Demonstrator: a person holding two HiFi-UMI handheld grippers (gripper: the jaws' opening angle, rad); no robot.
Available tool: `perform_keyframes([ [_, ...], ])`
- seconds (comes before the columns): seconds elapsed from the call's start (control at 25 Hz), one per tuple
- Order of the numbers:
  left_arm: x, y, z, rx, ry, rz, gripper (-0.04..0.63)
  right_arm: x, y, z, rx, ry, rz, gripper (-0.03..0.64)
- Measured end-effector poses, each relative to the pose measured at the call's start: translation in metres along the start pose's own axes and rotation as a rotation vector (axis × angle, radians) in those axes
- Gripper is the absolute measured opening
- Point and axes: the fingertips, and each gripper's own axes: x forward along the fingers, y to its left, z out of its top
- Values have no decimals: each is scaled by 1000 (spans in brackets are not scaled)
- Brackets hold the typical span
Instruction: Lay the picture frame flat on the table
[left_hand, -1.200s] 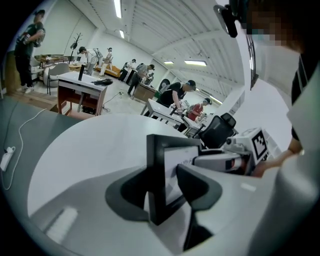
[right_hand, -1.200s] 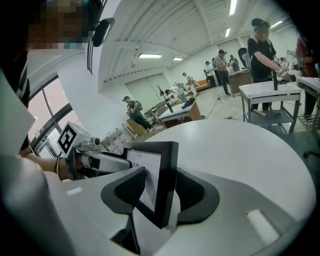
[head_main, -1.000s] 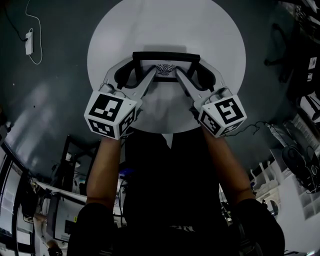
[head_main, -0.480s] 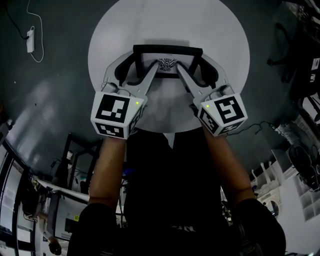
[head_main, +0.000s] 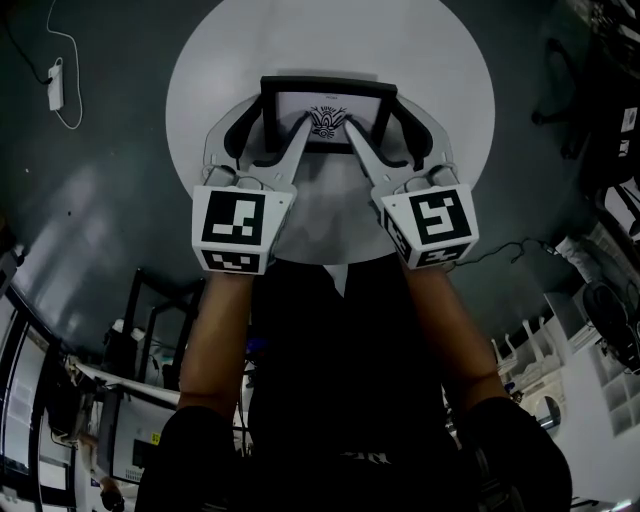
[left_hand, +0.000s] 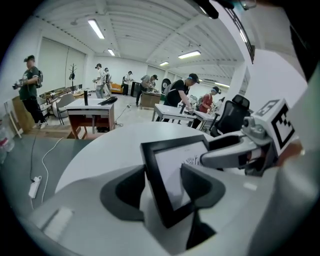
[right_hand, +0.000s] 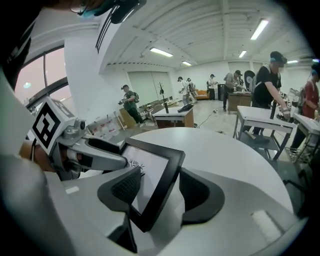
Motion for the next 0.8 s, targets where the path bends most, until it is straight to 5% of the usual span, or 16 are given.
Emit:
perform_keyframes([
  [0.8, 9, 6, -17, 54, 56, 66, 238, 13, -1, -14, -68, 69, -82, 275],
])
